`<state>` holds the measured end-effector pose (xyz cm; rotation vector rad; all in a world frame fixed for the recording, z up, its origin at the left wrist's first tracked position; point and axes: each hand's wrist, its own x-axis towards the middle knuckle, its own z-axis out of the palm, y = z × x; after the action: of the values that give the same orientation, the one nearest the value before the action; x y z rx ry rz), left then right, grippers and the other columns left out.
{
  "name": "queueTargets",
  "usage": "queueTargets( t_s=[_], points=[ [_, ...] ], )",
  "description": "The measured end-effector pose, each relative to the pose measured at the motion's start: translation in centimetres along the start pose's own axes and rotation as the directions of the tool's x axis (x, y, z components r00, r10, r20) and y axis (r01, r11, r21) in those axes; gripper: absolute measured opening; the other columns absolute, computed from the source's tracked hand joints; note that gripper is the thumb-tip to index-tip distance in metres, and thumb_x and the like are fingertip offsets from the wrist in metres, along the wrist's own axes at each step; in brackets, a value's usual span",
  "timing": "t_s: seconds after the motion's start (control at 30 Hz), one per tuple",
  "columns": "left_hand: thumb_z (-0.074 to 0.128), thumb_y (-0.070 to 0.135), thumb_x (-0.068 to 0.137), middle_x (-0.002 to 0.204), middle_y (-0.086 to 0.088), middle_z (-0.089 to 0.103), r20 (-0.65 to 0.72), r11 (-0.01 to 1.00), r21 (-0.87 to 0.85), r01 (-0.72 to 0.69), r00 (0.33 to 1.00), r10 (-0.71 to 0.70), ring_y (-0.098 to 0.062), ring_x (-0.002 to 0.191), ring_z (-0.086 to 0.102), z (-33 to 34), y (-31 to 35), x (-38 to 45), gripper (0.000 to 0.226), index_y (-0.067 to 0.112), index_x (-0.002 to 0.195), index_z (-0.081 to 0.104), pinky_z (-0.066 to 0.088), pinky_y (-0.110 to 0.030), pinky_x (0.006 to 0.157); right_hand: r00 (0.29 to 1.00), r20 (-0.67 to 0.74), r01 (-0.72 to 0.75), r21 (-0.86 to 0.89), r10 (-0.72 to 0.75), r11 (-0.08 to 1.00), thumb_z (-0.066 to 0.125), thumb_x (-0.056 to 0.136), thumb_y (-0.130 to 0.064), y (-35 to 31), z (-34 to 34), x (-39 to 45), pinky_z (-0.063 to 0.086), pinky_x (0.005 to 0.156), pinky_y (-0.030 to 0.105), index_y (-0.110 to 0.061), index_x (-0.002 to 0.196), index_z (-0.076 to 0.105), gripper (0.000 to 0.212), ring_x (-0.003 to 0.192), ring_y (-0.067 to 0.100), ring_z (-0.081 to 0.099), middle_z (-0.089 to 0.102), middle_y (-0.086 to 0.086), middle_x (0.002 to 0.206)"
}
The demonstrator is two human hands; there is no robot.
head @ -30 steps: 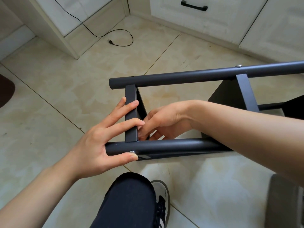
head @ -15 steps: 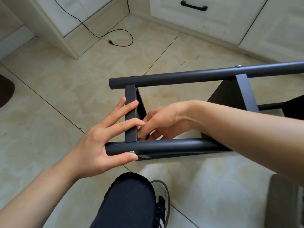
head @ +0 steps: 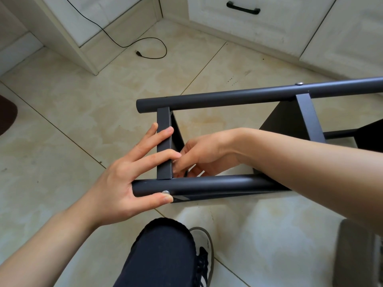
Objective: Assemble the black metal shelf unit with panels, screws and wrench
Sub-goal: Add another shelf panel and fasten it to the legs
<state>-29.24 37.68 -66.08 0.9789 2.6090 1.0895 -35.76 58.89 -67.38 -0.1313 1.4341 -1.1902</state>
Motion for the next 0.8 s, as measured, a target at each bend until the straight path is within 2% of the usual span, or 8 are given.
queueTargets(
  t_s=[0.1,0.3,0.57,0.7,0.8],
  points=[
    [0.068,0.047,0.081,0.165,0.019,0.023,0.005,1.000,0.004,0.003,1.000,-0.003,-0.013,0.155,0.013,0.01,-0.01,0.07,0.058,0.040,0.136,0.051,0.020,-0.012,0.117,1.000,-0.003,-0.005,-0.004,0.005,1.000,0.060,0.095,-0.019,0.01,-0.29,0.03,0.050,0.076,0.031,-0.010,0.087,0.069,0.016,0.073,0.016,0.061,0.067,0.004,0.082],
    [0.068,0.047,0.081,0.165,0.019,0.023,0.005,1.000,0.001,0.006,1.000,-0.006,-0.012,0.156,0.012,0.04,-0.01,-0.04,0.058,0.040,0.136,0.051,0.020,-0.010,0.115,0.996,0.074,0.038,0.117,-0.047,0.992,0.060,0.094,-0.009,0.13,-0.50,0.14,0.056,0.073,0.028,-0.008,0.089,0.069,0.010,0.078,0.016,0.066,0.068,0.008,0.090],
    [0.069,0.047,0.081,0.165,0.019,0.022,0.001,1.000,-0.005,0.002,1.000,-0.002,-0.014,0.156,0.012,0.14,-0.16,-0.08,0.059,0.042,0.136,0.048,0.019,-0.015,0.118,0.997,0.076,0.014,0.111,-0.023,0.994,0.054,0.098,-0.012,-0.06,-0.08,-0.21,0.057,0.067,0.026,-0.006,0.094,0.065,0.013,0.072,0.015,0.066,0.068,0.006,0.084],
    [0.069,0.046,0.081,0.165,0.021,0.022,0.004,1.000,-0.012,0.015,1.000,-0.015,-0.013,0.156,0.011,0.15,-0.05,-0.05,0.059,0.044,0.136,0.048,0.019,-0.014,0.118,0.996,0.082,0.007,0.100,-0.015,0.995,0.052,0.099,-0.011,-0.13,0.21,-0.26,0.056,0.072,0.028,-0.003,0.104,0.062,0.014,0.080,0.019,0.063,0.064,0.011,0.092],
    [0.070,0.044,0.080,0.164,0.023,0.021,0.010,0.995,-0.073,0.061,0.998,-0.061,-0.008,0.155,0.013,0.31,0.15,-0.19,0.063,0.046,0.139,0.048,0.018,-0.012,0.117,0.998,0.050,0.033,0.055,-0.036,0.998,0.055,0.098,-0.012,-0.26,0.04,-0.47,0.056,0.071,0.026,-0.003,0.105,0.064,0.015,0.078,0.017,0.064,0.066,0.008,0.089]
  ],
)
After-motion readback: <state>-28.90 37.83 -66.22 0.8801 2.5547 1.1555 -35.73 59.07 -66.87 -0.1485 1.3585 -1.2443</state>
